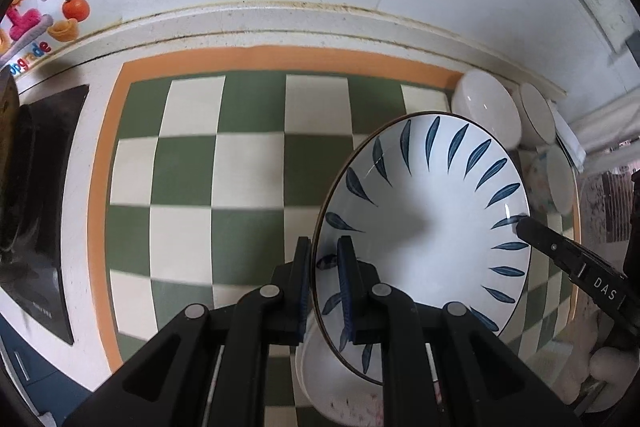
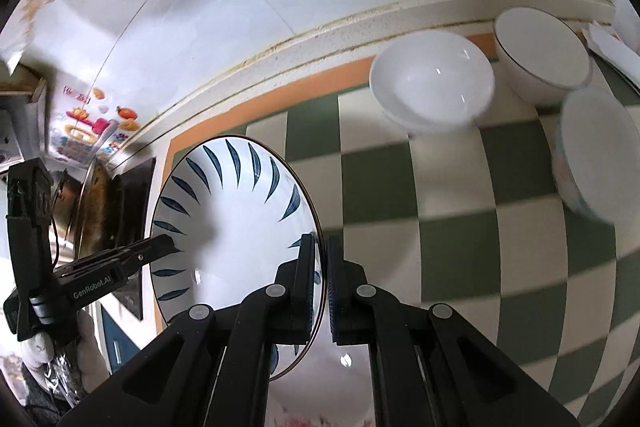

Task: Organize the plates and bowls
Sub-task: 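Lower the blue-striped plate with both tools onto the white plate stack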

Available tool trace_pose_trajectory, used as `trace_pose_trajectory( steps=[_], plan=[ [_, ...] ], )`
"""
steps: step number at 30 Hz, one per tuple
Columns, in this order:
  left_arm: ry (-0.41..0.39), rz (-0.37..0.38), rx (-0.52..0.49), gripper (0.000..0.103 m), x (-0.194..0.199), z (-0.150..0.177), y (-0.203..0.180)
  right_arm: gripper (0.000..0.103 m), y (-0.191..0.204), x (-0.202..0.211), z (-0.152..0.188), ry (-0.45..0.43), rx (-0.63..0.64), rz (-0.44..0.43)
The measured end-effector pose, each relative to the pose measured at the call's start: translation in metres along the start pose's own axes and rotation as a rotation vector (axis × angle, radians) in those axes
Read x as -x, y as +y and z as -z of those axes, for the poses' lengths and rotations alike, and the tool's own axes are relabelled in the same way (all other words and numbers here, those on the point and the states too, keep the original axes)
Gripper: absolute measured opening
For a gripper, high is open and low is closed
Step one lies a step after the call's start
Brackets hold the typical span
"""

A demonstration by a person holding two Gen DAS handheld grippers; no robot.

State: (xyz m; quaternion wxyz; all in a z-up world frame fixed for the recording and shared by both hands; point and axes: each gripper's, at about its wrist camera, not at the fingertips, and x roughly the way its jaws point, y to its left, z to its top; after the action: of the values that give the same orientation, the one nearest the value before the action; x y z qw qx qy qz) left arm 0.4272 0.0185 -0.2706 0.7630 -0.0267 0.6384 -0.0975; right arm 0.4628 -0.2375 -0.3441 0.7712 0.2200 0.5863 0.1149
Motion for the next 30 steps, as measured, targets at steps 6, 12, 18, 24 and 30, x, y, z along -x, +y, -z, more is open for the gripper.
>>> trace_pose_trajectory(
  steps=[6, 12, 18, 24, 30],
  plan=[
    [0.024, -0.005, -0.011, 0.011, 0.007, 0.039, -0.007, 0.007, -0.004, 0.019, 0.043, 0.008, 0.000, -0.008],
    [0.078, -0.008, -0.016, 0.011, -0.010, 0.065, -0.007, 0.007, -0.014, 0.015, 0.076, 0.055, -0.007, -0.006],
    [0.129, -0.020, -0.011, 0.011, -0.032, 0.083, -0.007, 0.007, -0.030, -0.009, 0.099, 0.111, -0.029, 0.010],
    [0.165, -0.031, -0.009, 0.011, -0.050, 0.094, -0.009, 0.007, -0.042, -0.028, 0.109, 0.154, -0.043, 0.029],
    [0.172, -0.035, 0.005, 0.012, -0.058, 0.097, -0.010, 0.007, -0.047, -0.036, 0.111, 0.176, -0.042, 0.040]
  ],
)
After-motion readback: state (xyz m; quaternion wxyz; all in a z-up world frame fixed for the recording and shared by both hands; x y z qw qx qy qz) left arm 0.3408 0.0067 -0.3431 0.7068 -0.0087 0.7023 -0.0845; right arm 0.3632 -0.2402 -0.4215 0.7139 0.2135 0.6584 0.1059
